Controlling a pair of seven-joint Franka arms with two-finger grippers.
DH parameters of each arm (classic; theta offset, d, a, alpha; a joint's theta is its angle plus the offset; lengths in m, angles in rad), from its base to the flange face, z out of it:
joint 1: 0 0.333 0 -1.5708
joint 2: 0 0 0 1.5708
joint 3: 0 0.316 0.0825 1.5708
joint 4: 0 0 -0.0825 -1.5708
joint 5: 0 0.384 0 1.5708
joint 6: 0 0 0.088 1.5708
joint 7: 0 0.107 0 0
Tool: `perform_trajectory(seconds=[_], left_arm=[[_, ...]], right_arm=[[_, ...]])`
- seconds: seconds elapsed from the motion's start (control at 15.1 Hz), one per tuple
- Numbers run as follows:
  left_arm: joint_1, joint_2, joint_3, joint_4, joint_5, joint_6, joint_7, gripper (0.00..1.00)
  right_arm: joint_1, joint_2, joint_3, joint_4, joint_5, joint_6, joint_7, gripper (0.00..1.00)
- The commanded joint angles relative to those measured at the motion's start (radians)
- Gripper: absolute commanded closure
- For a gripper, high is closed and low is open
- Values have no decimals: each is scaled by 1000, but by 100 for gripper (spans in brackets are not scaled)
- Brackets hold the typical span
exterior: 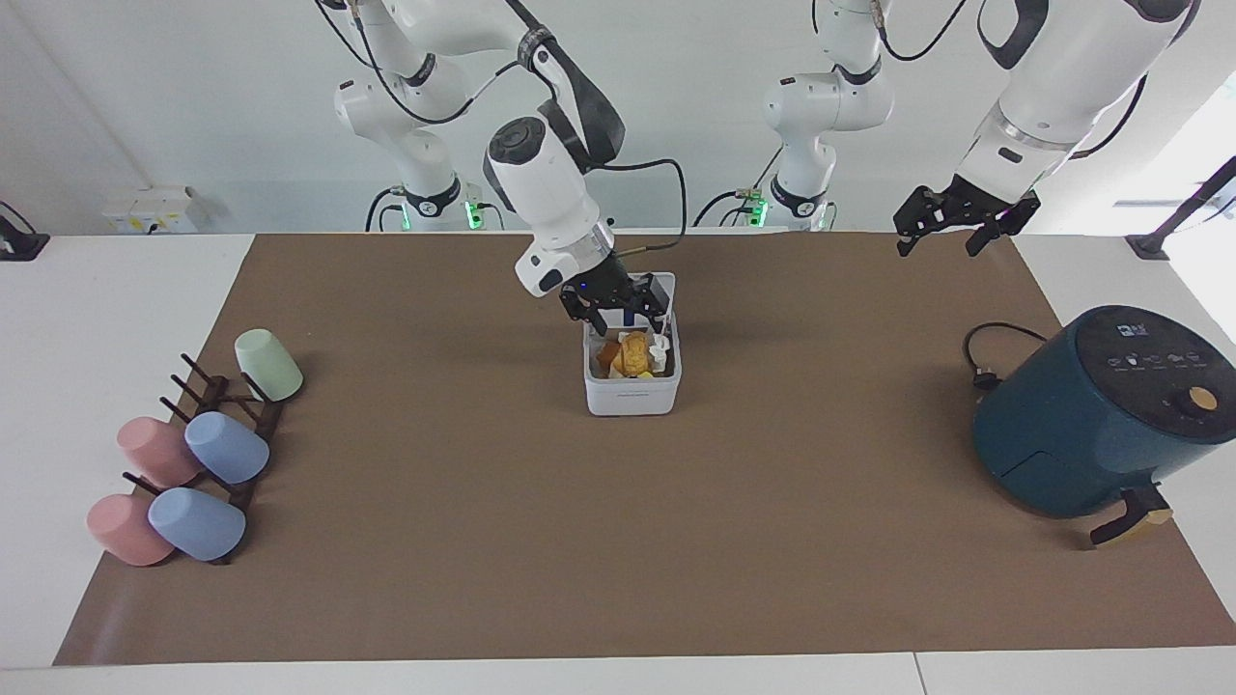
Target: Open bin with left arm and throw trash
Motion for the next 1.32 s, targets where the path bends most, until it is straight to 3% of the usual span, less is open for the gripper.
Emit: perform_trajectory(seconds=[0.0, 0.46, 0.73, 0.86, 1.26], left_arm=[[-10, -6, -4, -8, -15, 22, -12, 0], [-15, 1, -6, -4, -4, 17, -14, 0], [-19, -1, -6, -5, 9, 15, -14, 0], [-24, -7, -6, -7, 11, 12, -14, 0], [-27, -10, -4, -11, 31, 6, -12, 0]], right_arm=[[-66, -16, 0, -11, -13, -10, -84, 0], [-310, -21, -1, -12, -107, -29, -395, 0], [-372, -41, -1, 7, -223, -108, -443, 0], [-401, -55, -1, 53, -286, -196, -446, 0], [-456, -85, -4, 254, -306, -547, -475, 0]])
